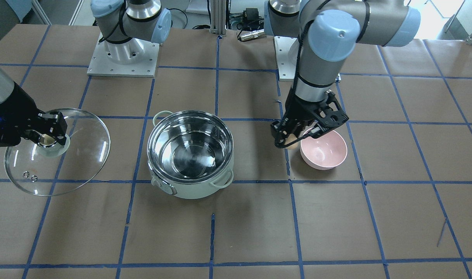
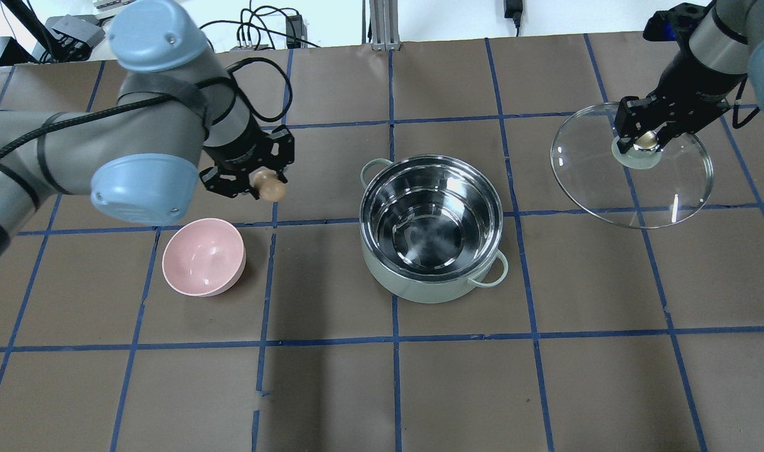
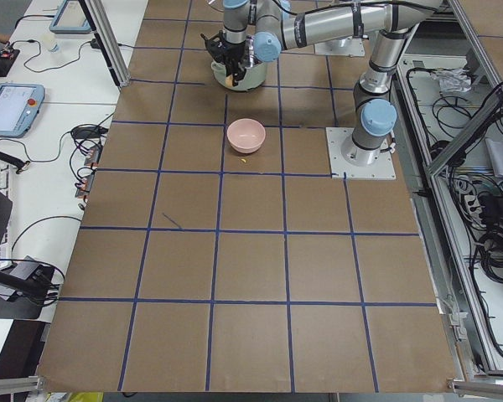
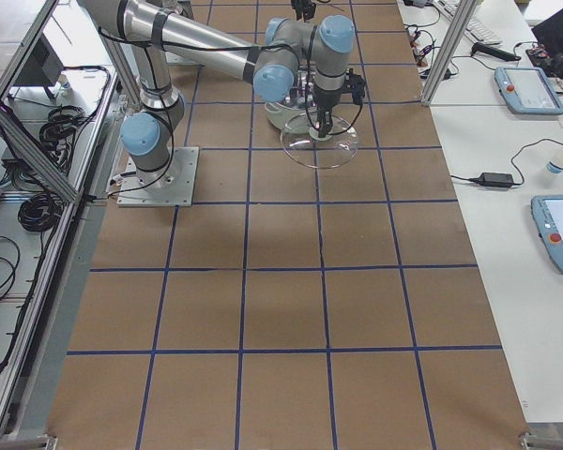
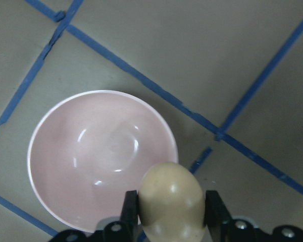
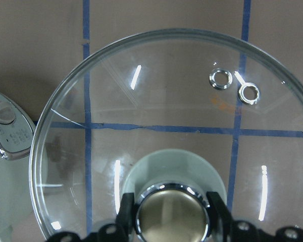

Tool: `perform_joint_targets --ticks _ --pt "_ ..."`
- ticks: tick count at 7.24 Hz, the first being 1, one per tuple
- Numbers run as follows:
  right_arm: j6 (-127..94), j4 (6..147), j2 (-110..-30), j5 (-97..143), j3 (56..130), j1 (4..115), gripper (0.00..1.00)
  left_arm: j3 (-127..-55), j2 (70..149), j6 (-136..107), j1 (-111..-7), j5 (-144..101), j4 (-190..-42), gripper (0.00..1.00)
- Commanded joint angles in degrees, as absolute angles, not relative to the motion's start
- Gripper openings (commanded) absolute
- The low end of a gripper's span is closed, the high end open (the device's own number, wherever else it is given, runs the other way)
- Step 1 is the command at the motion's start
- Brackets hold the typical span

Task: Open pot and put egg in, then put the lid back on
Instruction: 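Lift the egg with the left gripper and carry it over the pot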

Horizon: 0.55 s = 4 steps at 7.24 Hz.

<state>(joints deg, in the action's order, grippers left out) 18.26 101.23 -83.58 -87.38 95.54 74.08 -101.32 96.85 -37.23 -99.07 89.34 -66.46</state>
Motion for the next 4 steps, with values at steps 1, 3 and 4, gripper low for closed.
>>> perform_joint_targets --ticks 1,3,4 --pt "18.02 101.42 -83.58 -87.80 95.54 74.18 0.28 -96.96 103.50 -34.99 -109.56 89.21 -60.34 0.04" --pt "18.02 101.60 -83.58 -87.72 95.45 74.18 0.28 -95.10 108.45 -25.44 -112.14 88.95 -55.99 0.04" --pt "18.19 101.60 -83.58 -86.84 95.45 74.09 0.28 -95.01 108.46 -25.14 -113.54 88.95 -55.90 0.04"
